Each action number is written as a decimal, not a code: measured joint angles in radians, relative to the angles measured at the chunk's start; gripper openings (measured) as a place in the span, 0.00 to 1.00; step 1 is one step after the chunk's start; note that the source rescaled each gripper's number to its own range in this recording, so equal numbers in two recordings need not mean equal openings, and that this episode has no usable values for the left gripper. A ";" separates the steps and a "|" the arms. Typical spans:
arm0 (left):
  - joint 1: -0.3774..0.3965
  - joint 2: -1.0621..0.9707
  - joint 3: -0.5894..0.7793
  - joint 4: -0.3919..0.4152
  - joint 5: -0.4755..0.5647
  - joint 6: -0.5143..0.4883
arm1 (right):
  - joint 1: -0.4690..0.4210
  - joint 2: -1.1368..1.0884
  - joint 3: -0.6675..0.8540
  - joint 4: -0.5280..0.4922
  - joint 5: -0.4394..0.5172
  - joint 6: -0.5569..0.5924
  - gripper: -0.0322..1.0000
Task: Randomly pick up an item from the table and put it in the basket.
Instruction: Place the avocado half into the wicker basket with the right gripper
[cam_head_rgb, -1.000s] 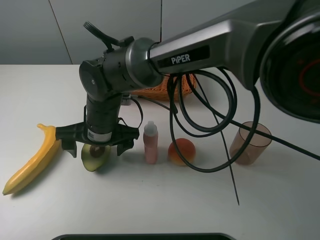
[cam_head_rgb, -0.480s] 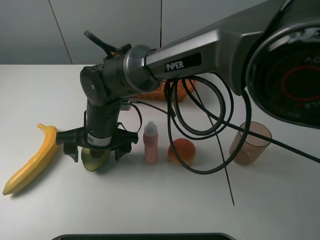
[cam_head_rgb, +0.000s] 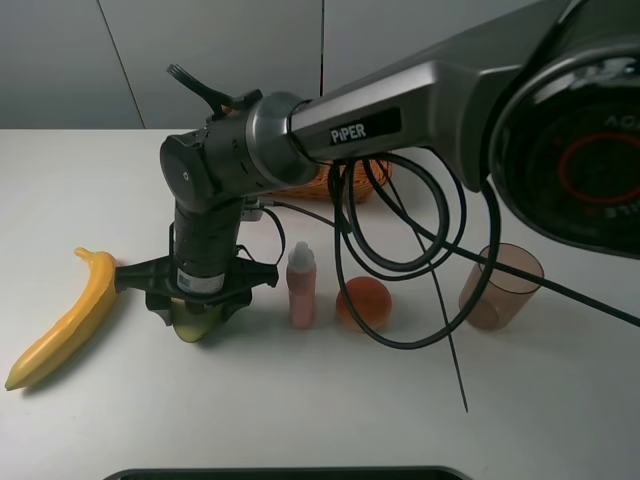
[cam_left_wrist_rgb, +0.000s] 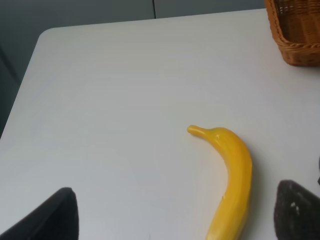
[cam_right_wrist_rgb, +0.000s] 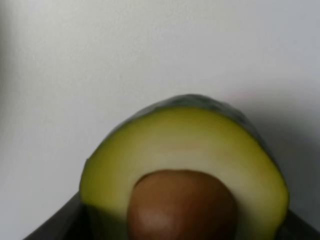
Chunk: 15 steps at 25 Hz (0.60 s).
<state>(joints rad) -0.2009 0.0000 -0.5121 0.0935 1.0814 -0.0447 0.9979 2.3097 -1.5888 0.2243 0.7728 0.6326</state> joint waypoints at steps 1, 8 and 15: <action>0.000 0.000 0.000 0.000 0.000 0.000 | 0.000 0.000 0.000 -0.005 0.005 0.000 0.04; 0.000 0.000 0.000 0.000 0.000 0.000 | -0.015 -0.119 0.000 -0.093 0.080 -0.002 0.04; 0.000 0.000 0.000 0.000 0.000 0.000 | -0.112 -0.378 0.000 -0.224 0.079 -0.004 0.04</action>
<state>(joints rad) -0.2009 0.0000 -0.5121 0.0935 1.0814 -0.0447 0.8856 1.9317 -1.5888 0.0000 0.8518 0.6287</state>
